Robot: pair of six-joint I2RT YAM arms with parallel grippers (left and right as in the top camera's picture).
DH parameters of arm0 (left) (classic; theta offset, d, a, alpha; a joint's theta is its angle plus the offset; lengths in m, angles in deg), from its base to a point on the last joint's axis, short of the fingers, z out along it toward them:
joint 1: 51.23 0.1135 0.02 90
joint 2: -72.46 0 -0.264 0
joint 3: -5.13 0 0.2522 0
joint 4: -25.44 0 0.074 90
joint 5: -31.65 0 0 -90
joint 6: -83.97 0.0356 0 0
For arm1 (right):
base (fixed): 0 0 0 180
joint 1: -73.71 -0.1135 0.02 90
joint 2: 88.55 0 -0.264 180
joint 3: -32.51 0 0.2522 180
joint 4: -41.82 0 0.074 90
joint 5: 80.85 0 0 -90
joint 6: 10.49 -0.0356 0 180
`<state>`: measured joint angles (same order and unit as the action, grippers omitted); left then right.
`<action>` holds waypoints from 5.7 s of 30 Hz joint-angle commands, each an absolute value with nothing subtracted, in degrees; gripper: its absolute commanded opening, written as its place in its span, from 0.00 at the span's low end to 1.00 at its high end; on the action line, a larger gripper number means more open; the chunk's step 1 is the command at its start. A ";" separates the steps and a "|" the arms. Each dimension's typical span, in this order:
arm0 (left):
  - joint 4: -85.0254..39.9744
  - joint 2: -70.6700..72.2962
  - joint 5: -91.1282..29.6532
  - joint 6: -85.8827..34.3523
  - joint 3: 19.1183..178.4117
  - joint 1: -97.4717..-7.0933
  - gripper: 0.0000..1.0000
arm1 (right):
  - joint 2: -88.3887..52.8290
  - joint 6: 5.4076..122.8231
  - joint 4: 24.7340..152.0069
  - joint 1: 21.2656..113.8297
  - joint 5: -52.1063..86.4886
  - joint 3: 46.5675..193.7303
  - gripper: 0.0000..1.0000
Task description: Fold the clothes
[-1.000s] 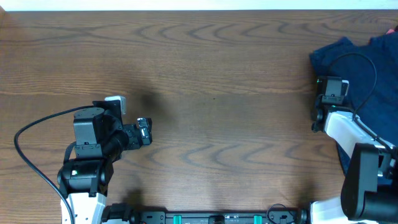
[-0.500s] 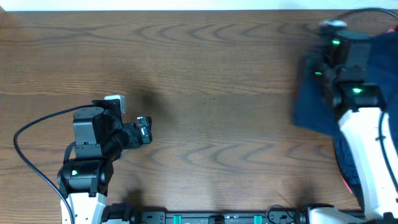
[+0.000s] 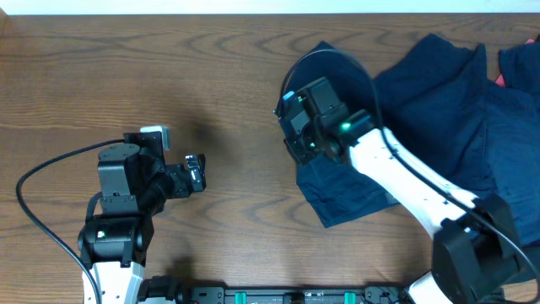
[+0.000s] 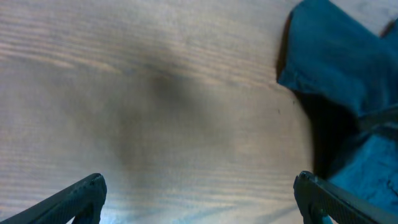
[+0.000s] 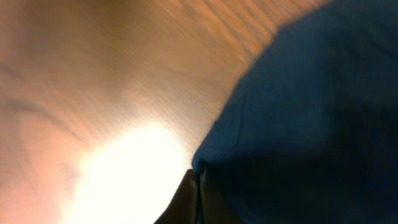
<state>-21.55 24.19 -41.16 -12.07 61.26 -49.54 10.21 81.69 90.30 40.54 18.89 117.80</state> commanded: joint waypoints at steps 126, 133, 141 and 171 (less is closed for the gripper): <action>-42.43 -36.42 -37.01 -25.14 84.43 -34.09 0.38 | -0.59 54.94 113.67 59.45 -1.44 118.04 0.72; -39.89 -36.46 -37.95 -25.23 82.02 -35.35 0.35 | -0.59 54.91 113.67 59.45 -1.09 118.04 0.72; -39.43 -36.44 -44.35 -25.14 82.22 -34.48 0.06 | -0.59 54.94 113.91 59.45 -0.90 118.06 0.72; -62.12 -36.44 -39.39 -24.44 104.27 -29.89 0.99 | -0.59 58.98 110.83 59.45 1.01 118.04 0.72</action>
